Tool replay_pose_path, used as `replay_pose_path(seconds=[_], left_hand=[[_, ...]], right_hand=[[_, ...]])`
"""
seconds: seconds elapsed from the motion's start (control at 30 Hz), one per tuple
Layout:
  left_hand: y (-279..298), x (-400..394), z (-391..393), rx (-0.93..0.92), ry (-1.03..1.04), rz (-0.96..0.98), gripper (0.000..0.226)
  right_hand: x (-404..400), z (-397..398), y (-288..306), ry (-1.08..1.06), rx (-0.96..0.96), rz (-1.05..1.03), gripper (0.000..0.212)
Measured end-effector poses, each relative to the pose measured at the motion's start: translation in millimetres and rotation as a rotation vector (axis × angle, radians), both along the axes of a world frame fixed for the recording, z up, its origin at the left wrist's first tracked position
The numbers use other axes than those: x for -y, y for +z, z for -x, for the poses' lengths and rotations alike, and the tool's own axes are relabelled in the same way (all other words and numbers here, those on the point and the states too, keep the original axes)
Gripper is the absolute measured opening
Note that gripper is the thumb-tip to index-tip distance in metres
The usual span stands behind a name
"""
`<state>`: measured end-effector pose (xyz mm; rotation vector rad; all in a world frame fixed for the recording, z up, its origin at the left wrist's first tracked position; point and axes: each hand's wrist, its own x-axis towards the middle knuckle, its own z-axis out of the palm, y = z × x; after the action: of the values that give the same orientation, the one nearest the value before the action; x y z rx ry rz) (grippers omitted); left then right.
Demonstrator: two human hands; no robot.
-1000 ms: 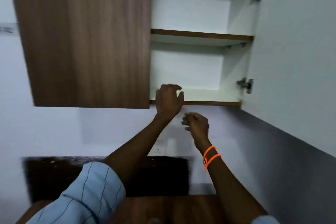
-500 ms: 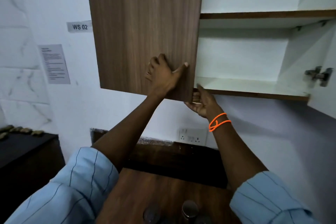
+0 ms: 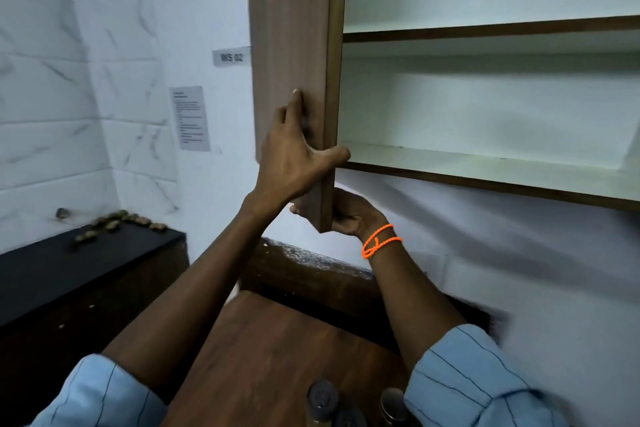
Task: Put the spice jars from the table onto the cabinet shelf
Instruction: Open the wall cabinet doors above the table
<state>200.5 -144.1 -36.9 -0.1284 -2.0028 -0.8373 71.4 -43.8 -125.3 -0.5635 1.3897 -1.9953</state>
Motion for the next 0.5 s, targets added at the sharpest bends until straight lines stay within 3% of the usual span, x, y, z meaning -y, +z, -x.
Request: replay_pose_path(seconds=[0.2,0.33,0.5], left_hand=[[8.5,74.6,-57.9,0.035,-0.135,0.037,0.071],[17.9,133.6,-93.6,0.208,-0.210,-0.115,0.047],[7.3,203.1,-121.7,0.098,-0.074,-0.337,0.029]], right_hand=[[71.3,-23.4,-4.6,0.096,-0.002,0.124,0.012],[117.3,-44.0,-1.9,0.107,0.046,0.185,0.017],[175.6,-80.2,5.7,0.056,0.142,0.261,0.072]])
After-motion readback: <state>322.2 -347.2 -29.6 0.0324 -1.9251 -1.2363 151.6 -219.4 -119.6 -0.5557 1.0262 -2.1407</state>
